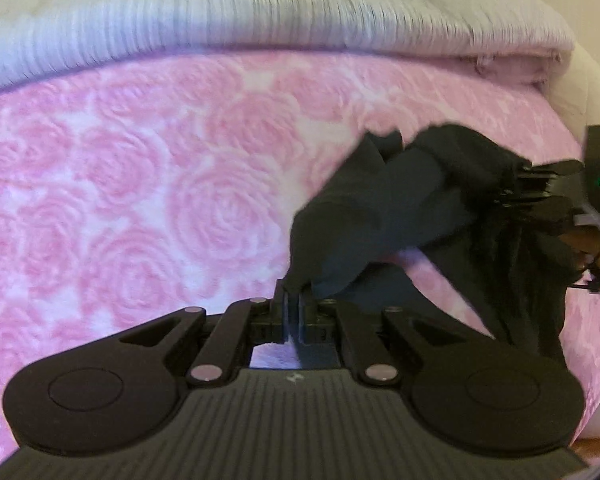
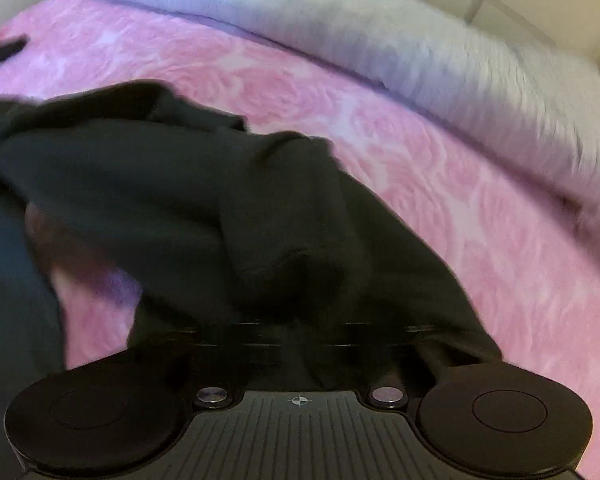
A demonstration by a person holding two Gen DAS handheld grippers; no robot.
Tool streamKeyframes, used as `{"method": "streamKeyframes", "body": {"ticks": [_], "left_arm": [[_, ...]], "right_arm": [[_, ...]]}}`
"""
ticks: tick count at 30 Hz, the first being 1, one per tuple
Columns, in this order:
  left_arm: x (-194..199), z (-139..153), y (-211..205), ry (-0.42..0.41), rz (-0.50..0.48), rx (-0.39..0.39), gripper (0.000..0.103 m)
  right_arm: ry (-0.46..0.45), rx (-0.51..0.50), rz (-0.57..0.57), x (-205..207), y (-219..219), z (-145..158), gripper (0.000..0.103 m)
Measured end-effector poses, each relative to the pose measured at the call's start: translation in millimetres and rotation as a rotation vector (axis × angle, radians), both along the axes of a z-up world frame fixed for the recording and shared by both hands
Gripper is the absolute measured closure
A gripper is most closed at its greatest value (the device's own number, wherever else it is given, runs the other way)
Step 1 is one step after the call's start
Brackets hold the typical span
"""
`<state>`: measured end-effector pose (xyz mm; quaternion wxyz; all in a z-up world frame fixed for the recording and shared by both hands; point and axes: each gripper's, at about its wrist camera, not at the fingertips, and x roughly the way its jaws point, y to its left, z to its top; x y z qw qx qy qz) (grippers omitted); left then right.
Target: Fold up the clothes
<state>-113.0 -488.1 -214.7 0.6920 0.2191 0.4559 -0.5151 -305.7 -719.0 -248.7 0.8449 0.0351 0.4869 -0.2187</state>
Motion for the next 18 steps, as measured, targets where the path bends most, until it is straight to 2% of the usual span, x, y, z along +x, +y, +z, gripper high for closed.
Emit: {"method": "streamKeyframes", "body": {"ticks": [2,5,8,11,18], "left_arm": [[2.1,19.5,11.6,-0.021,0.013,-0.035,0.101],[1.5,57.8,33.9,-0.068,0.026,-0.081,0.101],[0.6,104.6,66.9,-0.116,0.037,-0.128,0.101],[-0.5,151.5,106.1,-0.149,0.035,-0.174,0.101],[6.7,253.6,200.7,-0.264,0.062,-0.294,0.101]], "right_arm": [[-0.073,0.036,-0.025,-20.3,-5.9,29.0,0.094],[-0.17,0.021,-0.038,-63.4,-2.7,97.6,0.094],[-0.272,0.011,-0.098,-113.2,6.9,168.5,0.094],[-0.349,-0.021,-0.156,-159.9,36.7,228.7,0.094],[-0.502,-0.114,-0.34,-246.5,134.8,333.7,0.094]]}}
